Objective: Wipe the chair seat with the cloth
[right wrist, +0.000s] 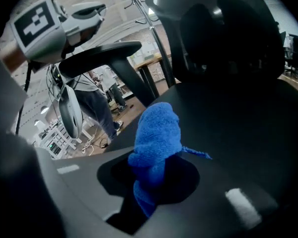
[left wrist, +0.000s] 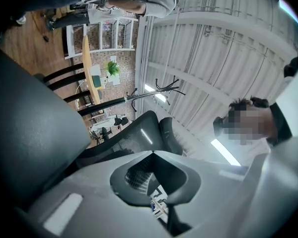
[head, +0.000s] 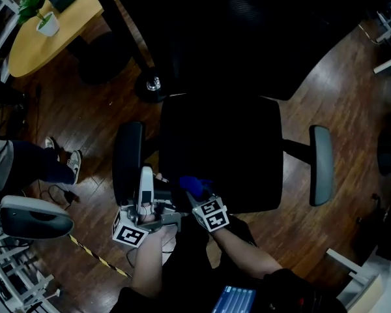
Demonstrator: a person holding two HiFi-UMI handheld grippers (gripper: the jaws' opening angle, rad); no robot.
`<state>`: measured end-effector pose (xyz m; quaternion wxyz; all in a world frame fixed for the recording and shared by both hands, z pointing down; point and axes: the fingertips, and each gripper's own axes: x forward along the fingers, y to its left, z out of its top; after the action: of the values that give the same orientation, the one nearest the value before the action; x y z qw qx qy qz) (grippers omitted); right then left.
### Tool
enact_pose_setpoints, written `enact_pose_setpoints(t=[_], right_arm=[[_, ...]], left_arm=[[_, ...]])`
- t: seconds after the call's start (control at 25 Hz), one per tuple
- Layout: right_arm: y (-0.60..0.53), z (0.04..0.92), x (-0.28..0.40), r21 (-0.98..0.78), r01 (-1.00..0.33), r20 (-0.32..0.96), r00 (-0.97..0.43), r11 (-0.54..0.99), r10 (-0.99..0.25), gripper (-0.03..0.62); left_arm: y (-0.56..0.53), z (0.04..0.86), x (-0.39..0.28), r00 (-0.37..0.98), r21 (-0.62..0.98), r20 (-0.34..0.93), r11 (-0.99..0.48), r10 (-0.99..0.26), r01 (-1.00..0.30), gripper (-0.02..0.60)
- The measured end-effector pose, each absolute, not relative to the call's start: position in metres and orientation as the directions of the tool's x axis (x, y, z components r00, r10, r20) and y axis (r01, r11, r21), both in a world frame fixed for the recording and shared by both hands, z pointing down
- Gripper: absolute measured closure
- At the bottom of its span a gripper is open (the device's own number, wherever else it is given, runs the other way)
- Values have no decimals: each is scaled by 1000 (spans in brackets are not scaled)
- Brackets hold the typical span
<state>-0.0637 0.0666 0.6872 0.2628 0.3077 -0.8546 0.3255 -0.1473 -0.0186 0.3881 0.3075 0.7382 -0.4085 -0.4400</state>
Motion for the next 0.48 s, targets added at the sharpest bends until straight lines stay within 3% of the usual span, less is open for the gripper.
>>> enact_pose_setpoints(t=[0.48], right_arm=[[71,686,214,-171,-939,790,-312,299,-528,514]], left_arm=[[-30,393,-135,299,813,-398,-485,-867,-323,589]])
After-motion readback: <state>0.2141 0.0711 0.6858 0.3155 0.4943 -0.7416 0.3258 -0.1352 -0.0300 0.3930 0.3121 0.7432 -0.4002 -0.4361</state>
